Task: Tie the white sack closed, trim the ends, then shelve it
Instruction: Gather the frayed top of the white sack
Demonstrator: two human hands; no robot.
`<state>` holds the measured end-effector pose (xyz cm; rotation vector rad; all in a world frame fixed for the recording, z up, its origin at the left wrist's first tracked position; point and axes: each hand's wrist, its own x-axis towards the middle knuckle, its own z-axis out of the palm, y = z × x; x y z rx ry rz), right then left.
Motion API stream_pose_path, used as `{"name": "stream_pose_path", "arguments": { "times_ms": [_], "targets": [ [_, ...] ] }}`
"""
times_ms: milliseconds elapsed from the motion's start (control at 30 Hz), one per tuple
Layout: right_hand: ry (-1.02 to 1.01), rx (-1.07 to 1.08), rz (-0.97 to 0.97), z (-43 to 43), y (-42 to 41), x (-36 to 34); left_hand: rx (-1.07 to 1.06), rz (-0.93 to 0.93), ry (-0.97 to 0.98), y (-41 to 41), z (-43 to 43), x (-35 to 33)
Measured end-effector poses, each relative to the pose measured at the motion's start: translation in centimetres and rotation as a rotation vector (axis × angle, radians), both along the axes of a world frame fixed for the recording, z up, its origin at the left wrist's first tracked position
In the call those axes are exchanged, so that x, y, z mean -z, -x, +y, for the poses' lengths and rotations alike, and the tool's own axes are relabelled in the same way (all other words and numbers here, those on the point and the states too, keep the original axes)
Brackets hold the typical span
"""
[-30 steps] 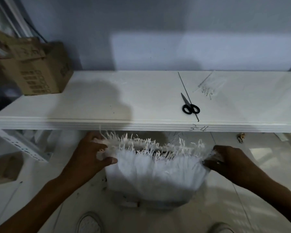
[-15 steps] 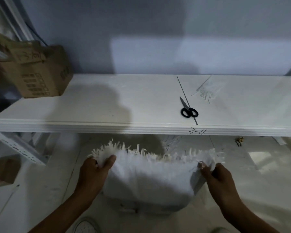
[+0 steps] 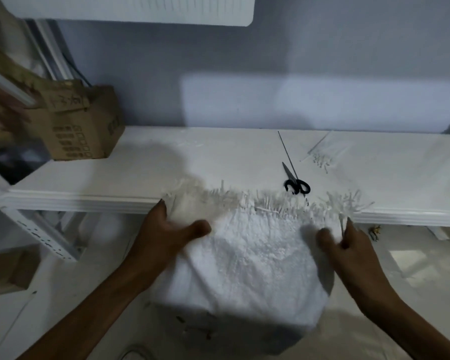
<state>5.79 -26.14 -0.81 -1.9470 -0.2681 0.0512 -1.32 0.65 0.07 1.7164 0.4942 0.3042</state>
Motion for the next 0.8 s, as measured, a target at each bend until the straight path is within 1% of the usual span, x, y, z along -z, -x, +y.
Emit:
{"name": "stream_pose_path", "arguments": {
  "times_ms": [67,133,233,300,333,400,467,567,633,667,800],
  "targets": [
    [0.072,-0.042,-0.055,0.0,-0.2,-0.9,0.025,0.033,-0.152,-0.2,0.2,-1.0],
    [0.175,-0.065,-0.170,0.0,-0.4,-1.3,0.008,0.090,-0.360,-0.4,0.4,-1.8],
    [0.320,-0.077,-0.362,0.1,-0.7,-1.1,0.091,0.151,-0.612,-0.8,0.4,-2.6],
    [0.357,-0.068,-0.412,0.2,-0.9,-1.0,0.104,0.100,-0.714,-0.9,0.1,-3.0],
    [0.351,-0.056,-0.392,0.3,-0.8,-1.3,0.097,0.040,-0.718,-0.9,-0.2,-3.1],
    [0.285,-0.045,-0.327,0.4,-1.0,-1.5,0.048,-0.065,-0.650,-1.1,-0.4,-2.5],
    [0.167,-0.032,-0.268,0.7,-0.7,-1.5,-0.003,-0.144,-0.541,-1.1,-0.8,-2.1],
    [-0.061,0.042,-0.181,1.6,-0.1,-2.0,-0.024,-0.271,-0.367,-1.3,-1.5,-2.6],
    [-0.168,0.083,-0.173,2.0,0.1,-2.8,-0.026,-0.253,-0.250,-1.3,-2.0,-3.2],
    [-0.190,0.108,-0.181,2.2,0.2,-3.4,-0.041,-0.240,-0.208,-1.1,-2.4,-3.7],
    [-0.209,0.157,-0.200,2.9,0.9,-5.8,-0.128,-0.234,-0.101,-0.2,-5.2,-5.6]
  ]
}}
